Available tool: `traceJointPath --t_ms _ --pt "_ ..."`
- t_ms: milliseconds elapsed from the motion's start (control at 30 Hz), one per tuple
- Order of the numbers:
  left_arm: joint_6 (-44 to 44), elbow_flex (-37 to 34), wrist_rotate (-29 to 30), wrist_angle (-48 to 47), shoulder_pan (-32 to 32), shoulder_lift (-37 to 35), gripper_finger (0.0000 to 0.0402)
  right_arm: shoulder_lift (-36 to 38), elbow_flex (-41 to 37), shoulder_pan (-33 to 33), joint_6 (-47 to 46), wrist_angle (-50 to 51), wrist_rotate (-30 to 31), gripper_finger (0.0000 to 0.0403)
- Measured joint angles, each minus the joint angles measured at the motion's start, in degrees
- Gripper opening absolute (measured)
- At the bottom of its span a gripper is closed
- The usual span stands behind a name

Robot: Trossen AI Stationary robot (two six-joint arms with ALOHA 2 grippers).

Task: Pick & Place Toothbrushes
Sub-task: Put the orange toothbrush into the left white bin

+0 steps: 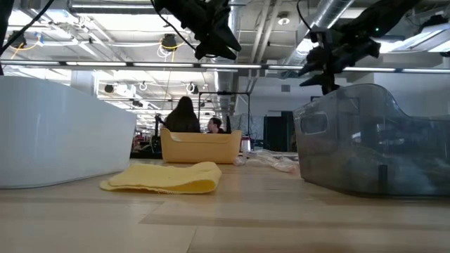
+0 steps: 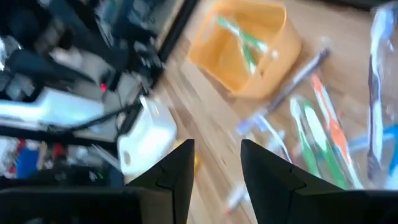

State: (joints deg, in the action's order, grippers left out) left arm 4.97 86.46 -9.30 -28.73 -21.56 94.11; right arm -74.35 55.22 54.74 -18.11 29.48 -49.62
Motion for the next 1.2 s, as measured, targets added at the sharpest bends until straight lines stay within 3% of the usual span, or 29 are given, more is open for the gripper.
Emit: traceJointPath --t_ms 233,467,667,833,1200 --pt "-0.47 0.0 0.04 0.15 -0.02 0.0 0.0154 0.0 0.0 -6.84 11.18 10.49 8.09 0.0106" --pt "-0.02 0.0 0.07 0.21 0.0 0.0 0.0154 0.02 0.0 -14.81 20.39 11.43 12.13 0.0101" --pt "0.0 0.0 0.09 0.19 0.15 0.0 0.0154 0.02 0.0 -21.37 26.39 11.21 25.87 0.0101" --pt "0.42 0.0 0.07 0.18 0.31 0.0 0.0154 0.02 0.0 -24.64 24.6 10.58 31.7 0.0101" --pt "0.39 0.0 0.08 0.19 0.52 0.0 0.0154 0.02 0.0 -27.82 13.32 10.56 31.7 0.0114"
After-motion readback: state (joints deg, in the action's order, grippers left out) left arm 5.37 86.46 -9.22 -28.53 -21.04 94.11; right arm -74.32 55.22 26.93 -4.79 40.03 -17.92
